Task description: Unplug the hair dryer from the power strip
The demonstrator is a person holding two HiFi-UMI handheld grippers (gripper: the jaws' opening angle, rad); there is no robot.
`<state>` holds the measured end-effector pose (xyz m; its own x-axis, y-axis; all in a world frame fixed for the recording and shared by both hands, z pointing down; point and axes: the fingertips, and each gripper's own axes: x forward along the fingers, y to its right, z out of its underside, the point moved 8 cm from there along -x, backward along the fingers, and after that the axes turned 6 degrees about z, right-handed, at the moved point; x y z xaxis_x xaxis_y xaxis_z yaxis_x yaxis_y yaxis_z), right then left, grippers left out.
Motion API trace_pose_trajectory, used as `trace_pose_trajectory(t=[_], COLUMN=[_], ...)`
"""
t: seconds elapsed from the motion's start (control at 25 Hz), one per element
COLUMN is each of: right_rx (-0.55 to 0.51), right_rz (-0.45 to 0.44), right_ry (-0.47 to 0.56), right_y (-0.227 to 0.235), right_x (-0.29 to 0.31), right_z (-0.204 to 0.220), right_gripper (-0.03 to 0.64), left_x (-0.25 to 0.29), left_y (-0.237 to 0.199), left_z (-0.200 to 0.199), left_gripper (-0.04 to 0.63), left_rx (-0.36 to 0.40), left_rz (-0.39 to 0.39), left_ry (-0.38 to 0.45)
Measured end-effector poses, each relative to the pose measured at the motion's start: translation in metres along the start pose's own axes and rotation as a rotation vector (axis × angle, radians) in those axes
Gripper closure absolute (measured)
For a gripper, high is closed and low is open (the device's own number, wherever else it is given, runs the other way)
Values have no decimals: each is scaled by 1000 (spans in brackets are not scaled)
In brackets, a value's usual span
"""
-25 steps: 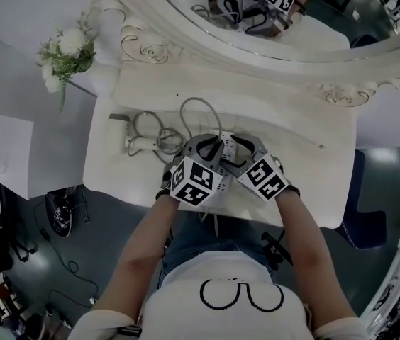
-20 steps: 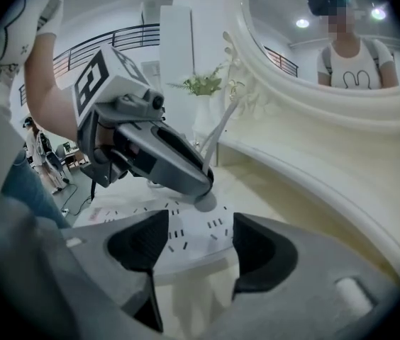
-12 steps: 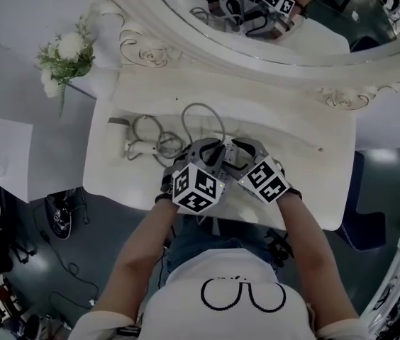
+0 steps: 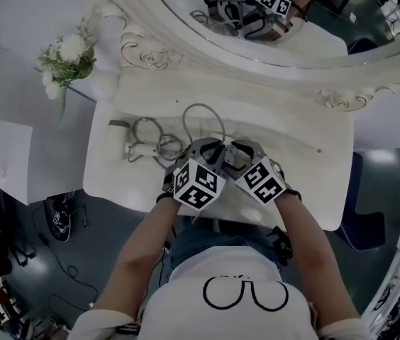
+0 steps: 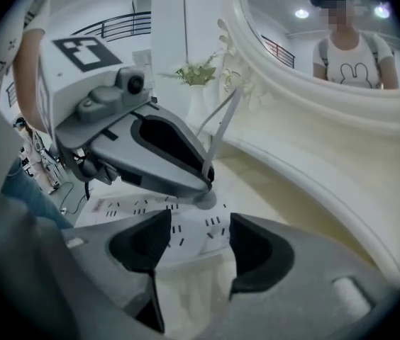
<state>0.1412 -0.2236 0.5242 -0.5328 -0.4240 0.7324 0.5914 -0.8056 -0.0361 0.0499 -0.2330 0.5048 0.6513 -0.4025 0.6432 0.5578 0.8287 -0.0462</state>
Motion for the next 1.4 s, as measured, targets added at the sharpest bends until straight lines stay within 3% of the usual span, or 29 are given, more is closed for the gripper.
trace_pose_trajectory(t=[0.08,0.12,0.28,0.36,0.4,0.52,0.6,0.68,0.84,0.88,0.92,1.04,1.12,1.2,1.32,1.4], right_rx=[-2,-10,-33,-33,-31,-38,-47,-54,-41,-37,-34,-39,-47,-57,-52,-40], right_rz=[-8,-12,-26,-26,-24,-23,-29,-36,-25,-18,-12,-6,-16,-29,-25,-14], right_ry=[3,7,13,12,13,31,33,22,19,18,17,16,13,13,23,25], right_y=[-1,-2,-4,-3,-2,0,-1,-2,-3,-3,-3,-2,-4,-6,-7,-7], right_x=[0,0,-1,-1,0,0,0,0,-1,-1,-1,0,0,0,-1,-1], right_z=[0,-1,-2,-3,-2,-1,0,0,-2,-1,-1,-2,-2,-1,-1,0], right_gripper=[356,356,362,362,362,362,362,362,365,367,367,367,367,367,371,373], left_x=[-2,-4,-10,-9,-8,-7,-8,-10,-9,-8,-7,-5,-8,-14,-16,-13], left_y=[1,-2,-17,-20,-19,-8,-4,-7,-19,-20,-17,-4,-1,-6,-14,-14], left_z=[5,8,10,5,3,2,6,10,3,1,-1,-2,3,10,9,7], left_gripper=[552,552,549,543,545,552,552,552,546,545,545,552,552,552,549,548], left_rx=[40,6,-256,-340,-319,-96,-39,-92,-409,-434,-405,-185,-136,-188,-339,-347], left_rz=[-3,14,123,145,130,40,16,33,115,109,87,0,-14,15,85,73], left_ry=[17,32,84,75,60,21,30,46,78,75,65,25,32,59,100,89])
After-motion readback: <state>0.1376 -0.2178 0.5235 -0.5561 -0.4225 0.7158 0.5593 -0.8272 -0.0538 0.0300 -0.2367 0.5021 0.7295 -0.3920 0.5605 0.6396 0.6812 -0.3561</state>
